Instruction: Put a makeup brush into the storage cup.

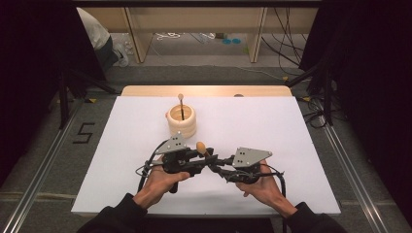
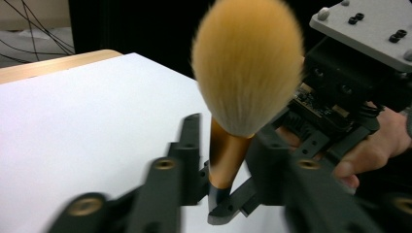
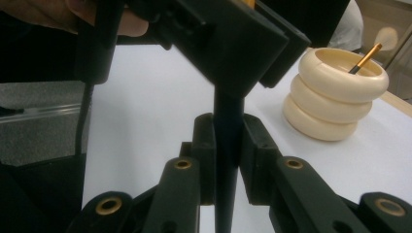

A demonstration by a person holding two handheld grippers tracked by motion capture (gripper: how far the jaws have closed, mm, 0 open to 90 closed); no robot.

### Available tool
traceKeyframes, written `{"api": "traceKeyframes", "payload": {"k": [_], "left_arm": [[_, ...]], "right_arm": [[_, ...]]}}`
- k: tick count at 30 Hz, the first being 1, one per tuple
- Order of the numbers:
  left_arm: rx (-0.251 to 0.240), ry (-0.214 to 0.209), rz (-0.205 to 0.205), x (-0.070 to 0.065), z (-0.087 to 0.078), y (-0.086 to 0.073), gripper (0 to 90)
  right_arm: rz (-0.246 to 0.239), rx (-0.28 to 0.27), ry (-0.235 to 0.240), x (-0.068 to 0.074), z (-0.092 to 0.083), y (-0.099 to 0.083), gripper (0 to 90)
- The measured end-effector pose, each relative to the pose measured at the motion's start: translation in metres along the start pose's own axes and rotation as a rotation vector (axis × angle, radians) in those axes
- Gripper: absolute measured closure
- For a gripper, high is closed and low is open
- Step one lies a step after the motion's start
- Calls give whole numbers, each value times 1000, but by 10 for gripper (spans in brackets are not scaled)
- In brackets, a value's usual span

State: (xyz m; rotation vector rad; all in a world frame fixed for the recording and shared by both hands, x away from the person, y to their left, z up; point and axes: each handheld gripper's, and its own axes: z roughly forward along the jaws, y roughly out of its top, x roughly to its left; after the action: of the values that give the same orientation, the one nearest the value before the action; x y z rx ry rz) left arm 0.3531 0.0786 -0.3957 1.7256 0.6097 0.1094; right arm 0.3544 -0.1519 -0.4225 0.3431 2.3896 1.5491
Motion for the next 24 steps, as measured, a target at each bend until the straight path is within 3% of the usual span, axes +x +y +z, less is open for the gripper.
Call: {"api": "traceKeyframes", "payload": {"k": [3,6,7,10,13,21,24], "left_arm": [[3,14,-1,-2,-2,1,450],[1,40,11,-2,-6,1,382],[-3,41,29,-1,-7,1,373],[-13,74,14,1,-12,0,345],[-20,119,41,3,-18,-3,329],[-27,165,17,5,-38,-17,291],[-20,198,40,6,-43,-22,280]], "right_arm": [[25,-12,0,-3,-2,0,785],[41,-30,-16,-7,-3,-1,786],[46,-28,-16,-7,-4,-1,785],[44,-24,-19,-10,-5,-1,785],[50,-29,-28,-13,-5,-2,785],[98,-52,-33,-22,0,-2,785],[116,-59,-35,-25,3,0,785]]}}
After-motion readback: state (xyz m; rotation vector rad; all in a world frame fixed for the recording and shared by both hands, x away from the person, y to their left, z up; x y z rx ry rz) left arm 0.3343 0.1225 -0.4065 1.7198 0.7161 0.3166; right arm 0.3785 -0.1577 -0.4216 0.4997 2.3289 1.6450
